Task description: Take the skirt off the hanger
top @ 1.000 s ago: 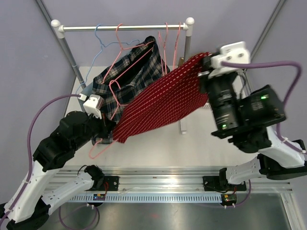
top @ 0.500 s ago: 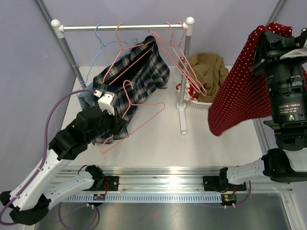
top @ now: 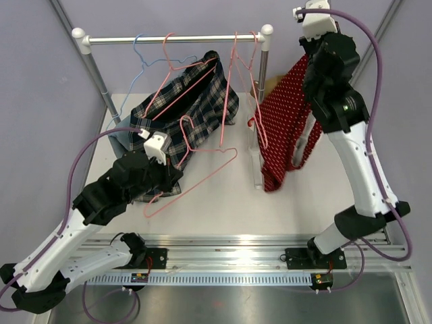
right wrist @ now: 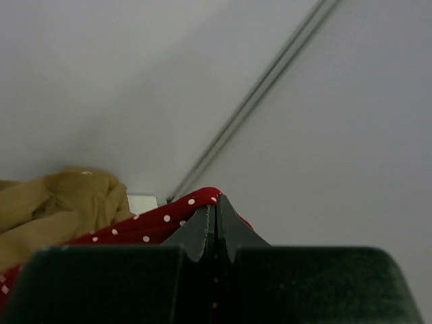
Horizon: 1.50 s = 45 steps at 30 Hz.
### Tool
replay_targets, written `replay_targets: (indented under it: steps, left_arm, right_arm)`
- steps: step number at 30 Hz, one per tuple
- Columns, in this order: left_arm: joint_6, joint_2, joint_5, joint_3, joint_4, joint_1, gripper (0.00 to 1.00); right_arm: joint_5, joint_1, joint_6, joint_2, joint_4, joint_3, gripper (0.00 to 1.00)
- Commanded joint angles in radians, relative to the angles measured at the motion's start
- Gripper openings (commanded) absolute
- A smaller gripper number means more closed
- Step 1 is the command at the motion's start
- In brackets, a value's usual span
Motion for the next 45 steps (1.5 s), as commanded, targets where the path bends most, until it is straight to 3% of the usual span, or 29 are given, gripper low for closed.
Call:
replay_targets:
  steps: [1,5,11,15,21,22,24,27,32,37,45]
  left_arm:
    - [0.013,-0.016,-0.008,0.019,0.025,-0.007,0.0]
    - [0.033,-0.014,-0.012,0.016,0.014,-0.007,0.0]
    - [0.025,-0.016,-0.009,-0.021,0.061,-0.007,0.0]
    - [0.008,0.004,-0.054,-0.029,0.089,-0.007,0.0]
    - [0.017,0.062,-0.132,0.04,0.06,-0.007,0.0]
    - [0.023,0.074,-0.156,0.056,0.049,-0.007,0.0]
    - [0.045,0.099,-0.184,0.117,0.022,-0.009,0.0]
    - [0.089,0.145,-0.25,0.226,-0.001,-0.009,0.0]
    - [0.187,0.274,-0.328,0.44,-0.055,-0.009,0.0]
    - [0.25,0.39,-0.367,0.642,-0.068,-0.009,0.0]
    - [0.317,0.588,-0.367,0.793,0.125,-0.007,0.0]
  right_arm:
    - [-0.129,-0.156,0.233,0.046,-0.056,0.136,0.0]
    - [-0.241,-0.275,0.385,0.179,-0.07,0.327,0.0]
    - [-0.428,-0.311,0.503,0.387,-0.001,0.409,0.0]
    - [-0.529,-0.315,0.597,0.45,0.069,0.245,0.0]
    - [-0.649,-0.315,0.743,0.387,0.164,-0.061,0.0]
    - [-0.648,-0.315,0.752,0.384,0.148,-0.085,0.25]
    - [-0.622,-0.315,0.773,0.376,0.071,-0.086,0.97]
    - [-0.589,-0.315,0.833,0.33,0.003,-0.132,1.0]
    - [-0.617,-0.315,0.879,0.062,0.088,-0.452,1.0]
    - [-0.648,-0.313,0.91,-0.18,0.072,-0.656,1.0]
    - [-0.834,-0.312,1.075,-0.507,0.077,-0.939,0.99]
